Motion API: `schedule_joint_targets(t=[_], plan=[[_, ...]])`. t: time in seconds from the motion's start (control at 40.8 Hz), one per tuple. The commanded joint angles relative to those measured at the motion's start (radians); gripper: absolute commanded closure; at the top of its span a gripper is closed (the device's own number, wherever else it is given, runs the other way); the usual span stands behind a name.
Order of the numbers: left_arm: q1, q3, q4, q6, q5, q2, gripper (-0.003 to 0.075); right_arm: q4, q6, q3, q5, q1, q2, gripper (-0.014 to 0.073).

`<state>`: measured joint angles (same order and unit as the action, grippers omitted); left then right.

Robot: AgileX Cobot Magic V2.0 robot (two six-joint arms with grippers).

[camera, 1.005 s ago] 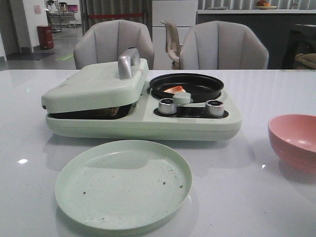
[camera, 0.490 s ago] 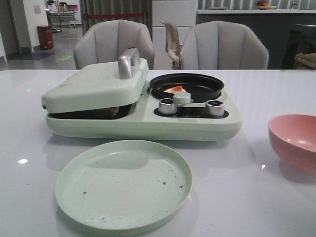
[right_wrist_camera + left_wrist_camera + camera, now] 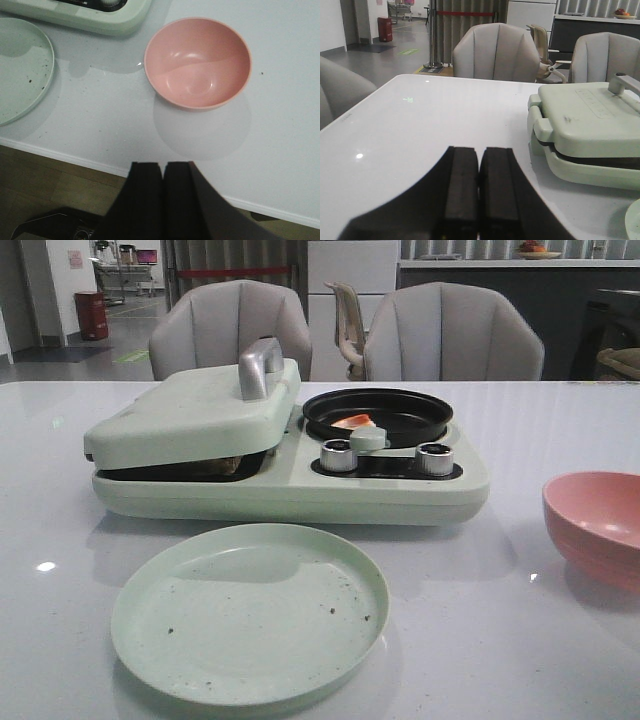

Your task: Make breakfast with bread and shrimp

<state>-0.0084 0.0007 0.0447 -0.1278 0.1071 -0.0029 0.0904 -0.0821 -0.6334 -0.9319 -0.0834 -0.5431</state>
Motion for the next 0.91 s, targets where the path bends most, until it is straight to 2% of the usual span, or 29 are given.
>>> schedule_joint_targets(t=[0.0,0.123,0.882], plan=[[-0.002,0.008,-0.026,0.042,-0.100,-0.021,0.0612,0.002,-0.003,-0.027,0.060,0.001,-0.002,0.0550],[-0.002,0.008,-0.106,0.151,-0.125,-0.021,0.0612,0.002,-0.003,-0.027,0.060,0.001,-0.002,0.0550],[-0.002,0.008,-0.114,0.150,-0.136,-0.021,0.0612,0.002,-0.003,-0.027,0.060,0.001,-0.002,0.0550]])
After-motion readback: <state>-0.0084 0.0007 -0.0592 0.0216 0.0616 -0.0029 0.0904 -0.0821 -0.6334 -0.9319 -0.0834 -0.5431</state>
